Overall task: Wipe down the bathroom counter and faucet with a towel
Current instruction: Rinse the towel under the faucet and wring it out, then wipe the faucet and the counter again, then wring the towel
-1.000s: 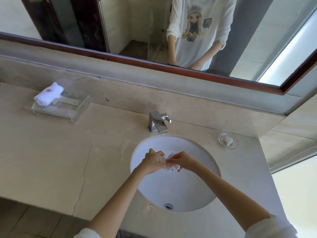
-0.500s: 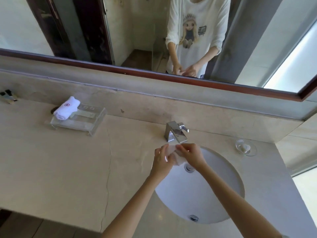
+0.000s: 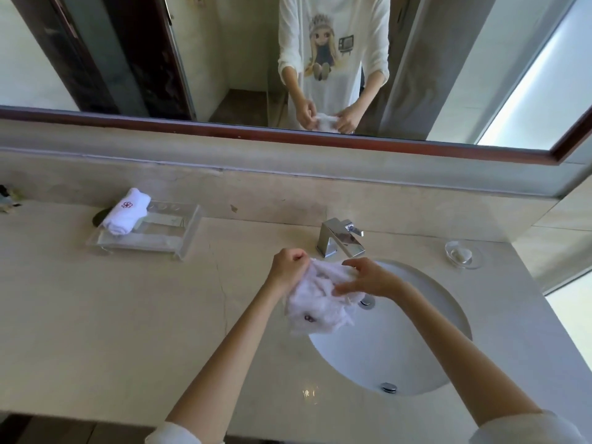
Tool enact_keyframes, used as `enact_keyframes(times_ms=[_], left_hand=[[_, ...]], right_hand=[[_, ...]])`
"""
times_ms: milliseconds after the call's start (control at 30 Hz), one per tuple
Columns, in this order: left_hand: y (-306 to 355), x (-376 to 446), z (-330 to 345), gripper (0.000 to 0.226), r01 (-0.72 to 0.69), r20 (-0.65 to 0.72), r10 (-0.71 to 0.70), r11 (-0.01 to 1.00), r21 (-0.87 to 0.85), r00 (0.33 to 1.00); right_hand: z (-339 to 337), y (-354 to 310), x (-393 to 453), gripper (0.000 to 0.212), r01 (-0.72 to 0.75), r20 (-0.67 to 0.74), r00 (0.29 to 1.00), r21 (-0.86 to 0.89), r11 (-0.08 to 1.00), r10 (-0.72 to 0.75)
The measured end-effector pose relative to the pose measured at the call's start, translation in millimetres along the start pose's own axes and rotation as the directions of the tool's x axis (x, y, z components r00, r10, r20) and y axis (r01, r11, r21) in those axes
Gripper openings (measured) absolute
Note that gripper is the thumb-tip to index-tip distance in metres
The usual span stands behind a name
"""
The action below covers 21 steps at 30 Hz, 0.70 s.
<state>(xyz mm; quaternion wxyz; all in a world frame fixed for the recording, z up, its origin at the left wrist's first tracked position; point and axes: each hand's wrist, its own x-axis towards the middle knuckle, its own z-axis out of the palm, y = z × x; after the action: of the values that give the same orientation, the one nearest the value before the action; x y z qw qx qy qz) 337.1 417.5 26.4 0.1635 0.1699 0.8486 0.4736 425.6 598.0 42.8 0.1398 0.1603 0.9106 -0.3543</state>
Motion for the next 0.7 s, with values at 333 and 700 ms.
enact_keyframes(times_ms=[333, 700], left_hand=[[-19, -10, -33, 0.018, -0.234, -0.218, 0.241, 0.971, 0.058, 0.946], [-35, 7, -86, 0.018, -0.186, -0.189, 0.275, 0.903, 0.388, 0.943]], right_hand=[[-24, -27, 29, 0.044, 0.132, -0.114, 0.987, 0.174, 0.976, -0.113], [-19, -66, 57, 0.018, 0.141, -0.072, 0.989, 0.266, 0.954, -0.126]])
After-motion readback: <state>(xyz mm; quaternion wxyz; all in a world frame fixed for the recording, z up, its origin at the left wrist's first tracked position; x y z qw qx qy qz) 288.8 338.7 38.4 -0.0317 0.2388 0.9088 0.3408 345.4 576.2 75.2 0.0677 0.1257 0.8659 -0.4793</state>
